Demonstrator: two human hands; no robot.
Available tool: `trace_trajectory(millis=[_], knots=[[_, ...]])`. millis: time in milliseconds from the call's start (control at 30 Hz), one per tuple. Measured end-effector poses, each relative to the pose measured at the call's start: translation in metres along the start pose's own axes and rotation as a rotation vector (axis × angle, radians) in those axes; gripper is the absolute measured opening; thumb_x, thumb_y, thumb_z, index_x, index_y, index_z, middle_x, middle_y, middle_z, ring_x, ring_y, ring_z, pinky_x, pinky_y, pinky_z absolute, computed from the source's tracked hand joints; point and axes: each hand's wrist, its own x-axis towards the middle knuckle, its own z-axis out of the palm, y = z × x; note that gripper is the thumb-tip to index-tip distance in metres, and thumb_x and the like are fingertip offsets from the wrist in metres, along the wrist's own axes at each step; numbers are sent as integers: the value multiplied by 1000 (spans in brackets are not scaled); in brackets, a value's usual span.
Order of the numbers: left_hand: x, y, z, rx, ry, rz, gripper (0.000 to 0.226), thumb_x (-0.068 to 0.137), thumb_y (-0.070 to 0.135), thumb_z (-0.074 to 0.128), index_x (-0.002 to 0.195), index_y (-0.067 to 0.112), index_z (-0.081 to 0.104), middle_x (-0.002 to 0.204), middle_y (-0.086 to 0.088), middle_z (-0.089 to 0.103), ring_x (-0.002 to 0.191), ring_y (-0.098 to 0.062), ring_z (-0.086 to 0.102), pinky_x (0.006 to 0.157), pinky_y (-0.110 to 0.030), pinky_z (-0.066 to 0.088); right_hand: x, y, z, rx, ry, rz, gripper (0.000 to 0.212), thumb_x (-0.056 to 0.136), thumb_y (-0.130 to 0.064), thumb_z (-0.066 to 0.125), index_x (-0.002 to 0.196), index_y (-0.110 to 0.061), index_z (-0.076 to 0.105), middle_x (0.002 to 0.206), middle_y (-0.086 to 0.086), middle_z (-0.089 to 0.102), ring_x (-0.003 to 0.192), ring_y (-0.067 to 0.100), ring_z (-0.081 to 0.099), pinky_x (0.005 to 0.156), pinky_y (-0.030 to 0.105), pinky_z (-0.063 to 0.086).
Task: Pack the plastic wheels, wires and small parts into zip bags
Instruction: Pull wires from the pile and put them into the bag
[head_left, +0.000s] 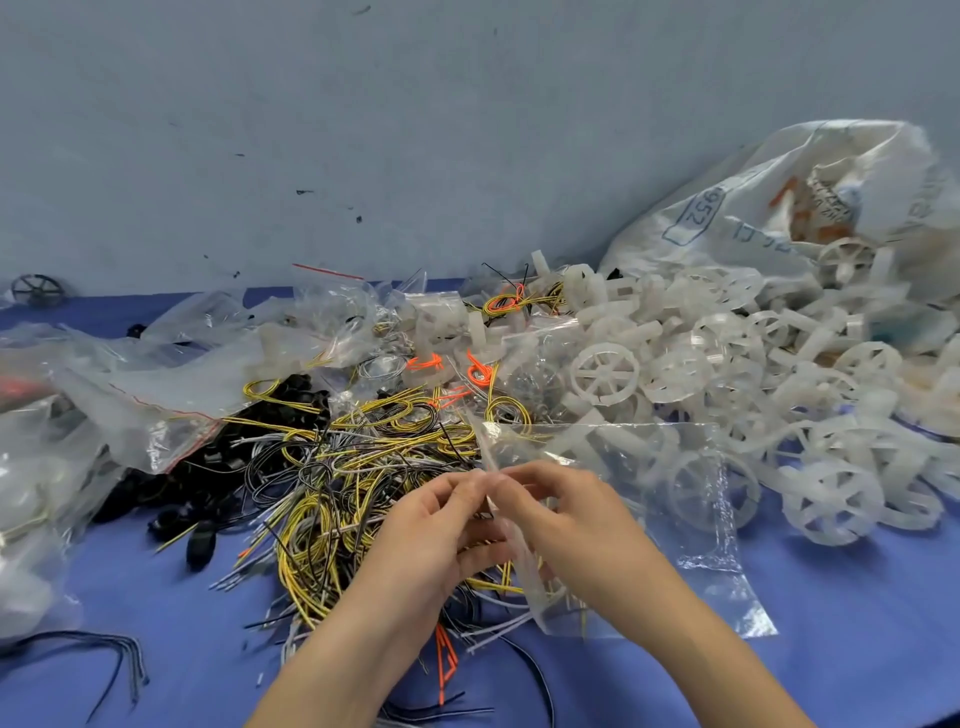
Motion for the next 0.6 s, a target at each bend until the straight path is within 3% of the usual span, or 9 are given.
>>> trace_trajectory(millis=[100, 267, 367, 433, 533, 600], knots=[[1, 0, 0, 5, -15, -3, 23, 93, 23, 58, 99, 6, 73, 96, -17, 72, 74, -16, 66, 58, -25, 55, -3, 0, -1, -31, -32, -11, 35, 80, -63, 59, 99, -37, 72, 88, -21, 70, 67, -7, 62, 60, 15, 41], [4, -3, 0, -10, 34, 32, 25, 95, 22, 58, 94, 3, 75, 91, -18, 67, 78, -23, 64, 61, -28, 56, -3, -2, -4, 40, -51, -22, 16, 90, -36, 60, 94, -35, 75, 82, -18, 73, 75, -4, 67, 66, 13, 48], [5, -5, 1, -5, 84, 45, 28, 98, 19, 54, 95, -3, 71, 86, -18, 60, 76, -25, 62, 63, -31, 58, -4, -3, -5, 124, -82, 7, 18, 94, -37, 59, 90, -35, 76, 78, -18, 73, 67, -6, 64, 56, 7, 43], [4, -5, 2, -1, 97, 48, 28, 99, 18, 53, 97, -6, 68, 83, -17, 58, 73, -25, 61, 63, -34, 58, -4, -3, -5, 122, -90, 25, 24, 96, -41, 55, 87, -35, 76, 77, -14, 73, 64, -5, 61, 55, 13, 45], [1, -3, 5, -7, 104, 68, 31, 95, 23, 59, 96, -7, 66, 75, -12, 58, 67, -22, 61, 61, -34, 58, -3, -2, -5, 111, -123, 33, 27, 97, -44, 51, 90, -36, 75, 85, -7, 74, 75, 1, 64, 68, 27, 52], [-1, -1, 6, 11, 91, 83, 34, 91, 29, 63, 95, -4, 65, 75, -12, 60, 68, -21, 60, 60, -33, 57, -4, -3, -5, 136, -151, 27, 23, 96, -45, 53, 93, -40, 75, 87, -16, 74, 77, -5, 66, 62, 13, 49]])
